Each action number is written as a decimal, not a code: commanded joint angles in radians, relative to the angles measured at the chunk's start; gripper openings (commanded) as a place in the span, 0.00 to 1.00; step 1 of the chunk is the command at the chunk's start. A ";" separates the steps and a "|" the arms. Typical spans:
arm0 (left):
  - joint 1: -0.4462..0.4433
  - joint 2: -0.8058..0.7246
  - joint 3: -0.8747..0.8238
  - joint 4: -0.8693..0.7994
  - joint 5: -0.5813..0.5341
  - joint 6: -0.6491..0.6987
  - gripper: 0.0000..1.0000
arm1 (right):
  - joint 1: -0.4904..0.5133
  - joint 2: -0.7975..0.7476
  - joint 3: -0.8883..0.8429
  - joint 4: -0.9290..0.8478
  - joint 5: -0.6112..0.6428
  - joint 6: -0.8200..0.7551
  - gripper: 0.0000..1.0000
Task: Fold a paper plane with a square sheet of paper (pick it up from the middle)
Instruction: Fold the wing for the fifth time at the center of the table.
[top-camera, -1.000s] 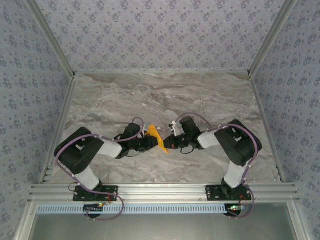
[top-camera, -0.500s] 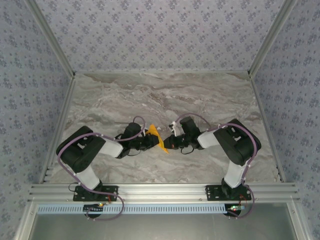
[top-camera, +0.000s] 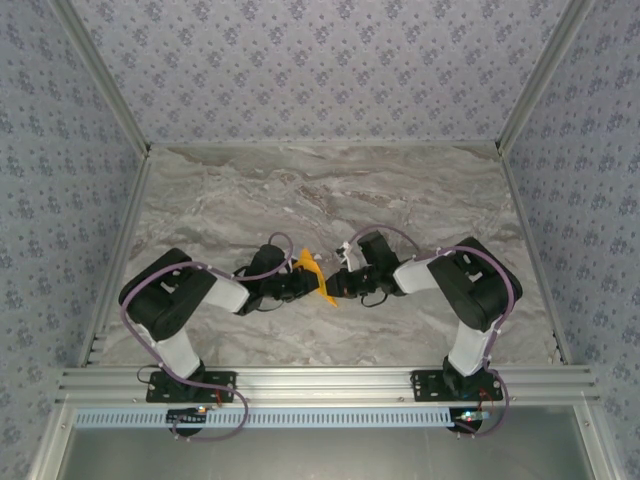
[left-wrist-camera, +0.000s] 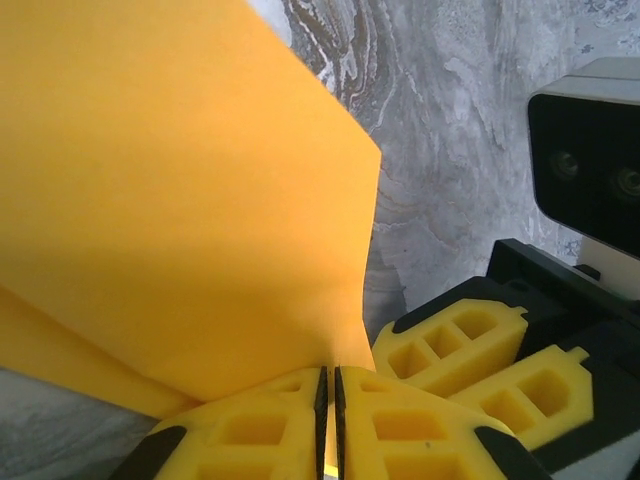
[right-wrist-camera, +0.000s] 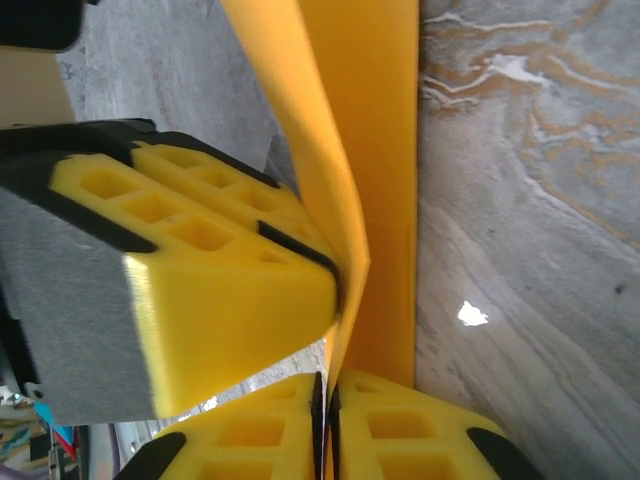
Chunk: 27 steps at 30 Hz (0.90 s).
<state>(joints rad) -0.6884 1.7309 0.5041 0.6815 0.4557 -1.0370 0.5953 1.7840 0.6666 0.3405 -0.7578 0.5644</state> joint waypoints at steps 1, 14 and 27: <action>-0.005 0.021 0.025 -0.025 -0.024 0.008 0.14 | 0.003 -0.016 0.014 -0.120 0.024 -0.058 0.19; -0.005 0.021 0.031 -0.055 -0.035 0.008 0.13 | 0.031 -0.089 0.043 -0.314 0.123 -0.227 0.24; -0.005 0.021 0.036 -0.100 -0.057 0.015 0.13 | 0.019 0.007 0.031 -0.269 0.082 -0.191 0.06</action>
<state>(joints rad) -0.6884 1.7317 0.5262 0.6315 0.4484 -1.0374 0.6090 1.7302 0.7044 0.0982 -0.6746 0.3607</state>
